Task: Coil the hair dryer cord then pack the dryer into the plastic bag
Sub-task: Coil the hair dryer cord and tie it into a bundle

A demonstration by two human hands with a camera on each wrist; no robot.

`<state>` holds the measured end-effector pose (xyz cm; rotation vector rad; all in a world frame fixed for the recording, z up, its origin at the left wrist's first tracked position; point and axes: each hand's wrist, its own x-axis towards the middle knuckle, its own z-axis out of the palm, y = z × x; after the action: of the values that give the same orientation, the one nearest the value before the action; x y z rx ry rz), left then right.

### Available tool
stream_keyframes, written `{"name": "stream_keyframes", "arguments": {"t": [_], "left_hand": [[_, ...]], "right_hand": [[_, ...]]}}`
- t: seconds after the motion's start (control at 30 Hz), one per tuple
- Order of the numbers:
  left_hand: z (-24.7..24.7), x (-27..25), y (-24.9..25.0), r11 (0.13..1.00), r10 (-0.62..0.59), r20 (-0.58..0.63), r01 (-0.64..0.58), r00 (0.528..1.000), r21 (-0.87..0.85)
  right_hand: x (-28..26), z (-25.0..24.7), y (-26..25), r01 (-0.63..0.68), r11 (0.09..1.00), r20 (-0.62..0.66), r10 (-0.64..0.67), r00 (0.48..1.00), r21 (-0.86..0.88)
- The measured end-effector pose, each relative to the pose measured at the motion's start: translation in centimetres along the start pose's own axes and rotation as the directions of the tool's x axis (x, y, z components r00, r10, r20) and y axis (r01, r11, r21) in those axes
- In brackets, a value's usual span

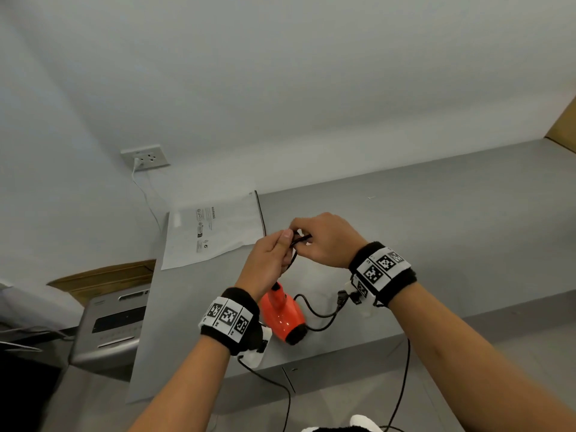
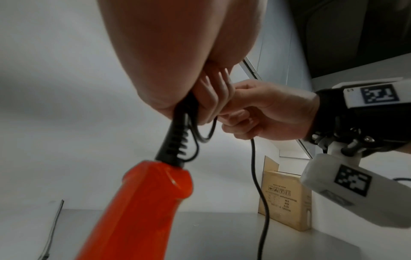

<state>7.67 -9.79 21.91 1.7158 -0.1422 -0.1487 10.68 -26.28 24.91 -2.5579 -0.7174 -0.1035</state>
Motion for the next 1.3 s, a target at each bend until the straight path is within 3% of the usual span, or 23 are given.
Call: {"name": "stream_keyframes", "arguments": {"t": [0.17, 0.3, 0.4, 0.47, 0.57, 0.67, 0.87, 1.07, 1.13, 1.2, 1.3], "left_hand": [[-0.7, -0.4, -0.1, 0.993, -0.009, -0.02, 0.011, 1.0, 0.114], [-1.1, -0.4, 0.4, 0.993, -0.052, 0.027, 0.049, 0.998, 0.106], [-1.5, -0.6, 0.4, 0.979, -0.07, 0.073, 0.083, 0.995, -0.188], [-1.8, -0.7, 0.5, 0.9, -0.067, 0.088, 0.098, 0.994, -0.424], [-1.8, -1.1, 0.9, 0.805, -0.064, 0.092, 0.106, 0.994, -0.583], [-1.4, -1.2, 0.9, 0.759, -0.023, 0.11, 0.089, 0.994, -0.644], [-0.9, -0.9, 0.0, 0.884, -0.03, 0.011, 0.032, 0.999, -0.467], [-0.9, -0.6, -0.8, 0.936, -0.032, -0.009, 0.027, 0.999, -0.35], [-0.8, -0.7, -0.6, 0.985, -0.056, -0.023, 0.052, 0.998, -0.165], [-0.8, -0.7, -0.2, 0.998, -0.07, -0.054, 0.07, 0.996, -0.004], [-0.9, -0.8, 0.7, 0.999, -0.039, 0.016, 0.039, 0.999, -0.037]], "right_hand": [[0.4, -0.6, 1.0, 0.034, 0.999, 0.093, -0.033, 0.995, -0.005], [0.5, -0.4, 1.2, 0.033, 0.999, 0.091, -0.037, 0.995, 0.037], [0.3, 0.1, 2.3, -0.046, 0.992, -0.009, 0.047, 0.999, 0.115], [-0.1, 0.9, 2.9, -0.121, 0.981, -0.06, 0.132, 0.99, 0.153], [-1.2, 3.3, 2.3, -0.208, 0.975, 0.011, 0.208, 0.978, 0.074], [-2.1, 5.9, 0.6, -0.186, 0.977, 0.152, 0.201, 0.968, -0.104], [-3.8, 5.5, -2.6, -0.037, 0.992, 0.294, 0.071, 0.953, -0.12], [-3.8, 2.0, -3.3, 0.213, 0.948, 0.357, -0.119, 0.927, -0.237], [-3.5, 0.9, -3.4, 0.27, 0.935, 0.268, -0.206, 0.941, -0.228], [-3.1, 0.1, -3.1, 0.237, 0.955, 0.137, -0.214, 0.967, -0.18], [-2.3, -0.6, -2.3, 0.086, 0.993, -0.049, -0.09, 0.995, -0.086]]}}
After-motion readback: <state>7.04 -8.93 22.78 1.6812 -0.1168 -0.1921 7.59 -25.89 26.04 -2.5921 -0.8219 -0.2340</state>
